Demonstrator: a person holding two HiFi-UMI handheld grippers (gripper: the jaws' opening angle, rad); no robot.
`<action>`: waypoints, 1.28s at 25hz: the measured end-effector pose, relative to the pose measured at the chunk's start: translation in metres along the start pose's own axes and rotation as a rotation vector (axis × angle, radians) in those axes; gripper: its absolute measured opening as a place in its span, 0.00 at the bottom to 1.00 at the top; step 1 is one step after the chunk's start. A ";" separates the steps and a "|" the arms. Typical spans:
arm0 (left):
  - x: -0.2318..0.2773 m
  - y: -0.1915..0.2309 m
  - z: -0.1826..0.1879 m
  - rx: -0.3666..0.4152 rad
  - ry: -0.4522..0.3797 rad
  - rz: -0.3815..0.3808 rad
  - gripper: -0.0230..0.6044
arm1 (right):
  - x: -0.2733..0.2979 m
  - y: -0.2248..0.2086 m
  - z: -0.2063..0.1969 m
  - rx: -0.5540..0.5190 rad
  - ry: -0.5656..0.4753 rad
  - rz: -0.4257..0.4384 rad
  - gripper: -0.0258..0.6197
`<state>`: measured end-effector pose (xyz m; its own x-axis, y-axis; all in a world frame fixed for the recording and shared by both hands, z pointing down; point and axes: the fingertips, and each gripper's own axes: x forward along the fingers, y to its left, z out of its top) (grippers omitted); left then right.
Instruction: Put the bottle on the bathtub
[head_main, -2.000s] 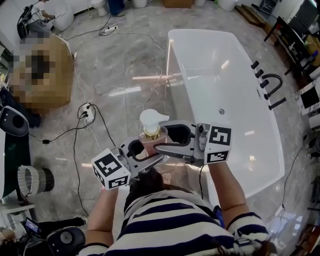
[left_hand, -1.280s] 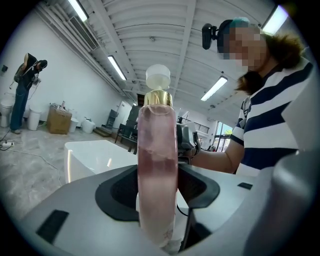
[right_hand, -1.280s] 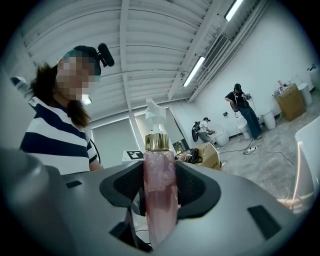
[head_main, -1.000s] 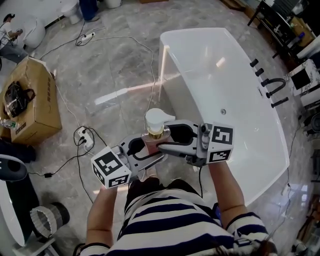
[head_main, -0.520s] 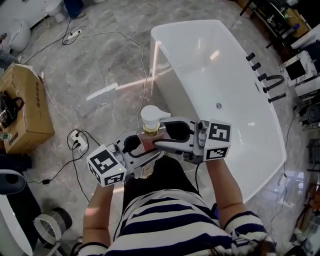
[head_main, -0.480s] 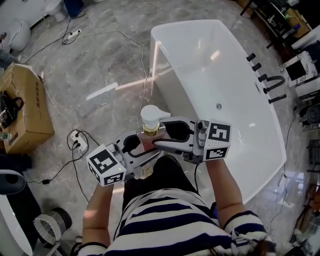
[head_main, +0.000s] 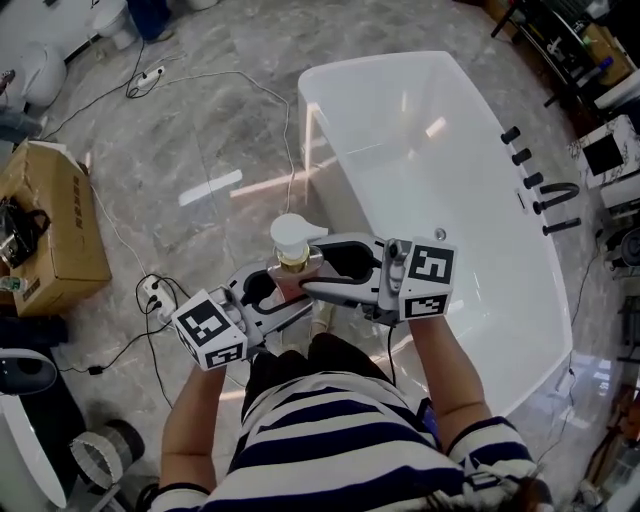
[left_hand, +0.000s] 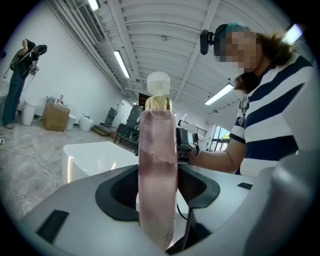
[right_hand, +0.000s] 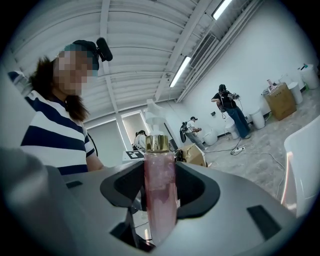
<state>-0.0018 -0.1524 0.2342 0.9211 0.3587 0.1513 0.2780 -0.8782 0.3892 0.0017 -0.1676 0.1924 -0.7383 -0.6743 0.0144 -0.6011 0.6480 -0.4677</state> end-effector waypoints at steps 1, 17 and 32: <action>0.004 0.003 0.001 0.001 0.002 0.002 0.41 | -0.003 -0.004 0.001 0.001 0.000 0.006 0.37; 0.052 0.080 -0.015 -0.084 0.059 0.047 0.41 | -0.016 -0.097 -0.009 0.078 0.032 -0.032 0.37; 0.046 0.156 -0.055 -0.099 0.135 0.002 0.41 | 0.016 -0.169 -0.046 0.138 0.049 -0.141 0.37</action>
<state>0.0688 -0.2552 0.3519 0.8746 0.4023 0.2705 0.2419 -0.8457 0.4757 0.0771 -0.2717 0.3125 -0.6659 -0.7346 0.1301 -0.6545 0.4914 -0.5746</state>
